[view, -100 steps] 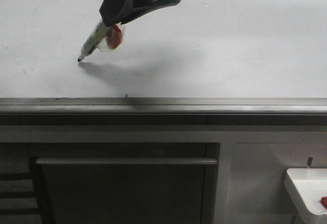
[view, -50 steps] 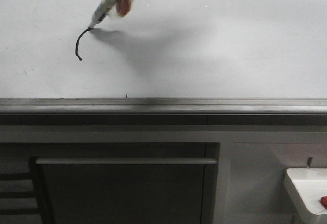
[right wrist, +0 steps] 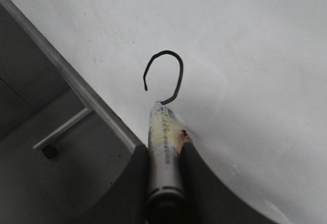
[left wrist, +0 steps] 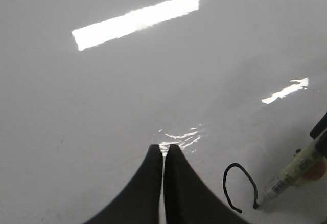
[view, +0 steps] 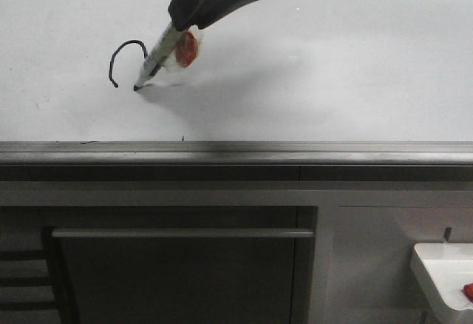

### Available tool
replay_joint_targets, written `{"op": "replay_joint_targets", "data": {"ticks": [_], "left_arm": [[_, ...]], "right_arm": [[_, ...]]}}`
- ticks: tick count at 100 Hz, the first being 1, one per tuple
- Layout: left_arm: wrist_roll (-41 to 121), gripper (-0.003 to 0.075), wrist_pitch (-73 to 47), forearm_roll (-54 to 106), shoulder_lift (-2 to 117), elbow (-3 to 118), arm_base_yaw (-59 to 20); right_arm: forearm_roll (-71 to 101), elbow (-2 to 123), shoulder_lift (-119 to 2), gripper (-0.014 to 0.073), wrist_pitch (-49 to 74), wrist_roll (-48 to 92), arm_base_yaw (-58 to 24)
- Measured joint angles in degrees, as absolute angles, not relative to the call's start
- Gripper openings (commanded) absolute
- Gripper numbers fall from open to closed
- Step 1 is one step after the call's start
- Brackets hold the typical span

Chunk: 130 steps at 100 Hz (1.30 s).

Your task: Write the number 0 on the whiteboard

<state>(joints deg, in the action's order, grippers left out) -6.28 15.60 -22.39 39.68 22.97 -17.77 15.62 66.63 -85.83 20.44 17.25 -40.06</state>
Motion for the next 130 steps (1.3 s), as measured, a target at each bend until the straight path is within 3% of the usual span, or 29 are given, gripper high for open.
{"op": "replay_joint_targets", "data": {"ticks": [79, 86, 108, 130], "left_arm": [[-6.3, -0.0017, 15.6, -23.1, 39.7, 23.0, -18.1], [-6.3, 0.0024, 15.5, -24.2, 39.7, 23.0, -19.2], [-6.3, 0.0317, 15.8, -31.9, 43.1, 23.0, -26.9], [-6.3, 0.0330, 16.6, -35.8, 53.3, 23.0, -32.4]], "right_arm": [[14.9, 70.0, -87.0, -0.0067, 21.7, 17.2, -42.6], [14.9, 70.0, -86.0, -0.0067, 23.7, 18.4, -43.6], [14.3, 70.1, -83.7, -0.0067, 31.0, 20.2, -45.1], [13.6, 70.1, -81.5, -0.0067, 32.2, 20.7, -45.1]]}}
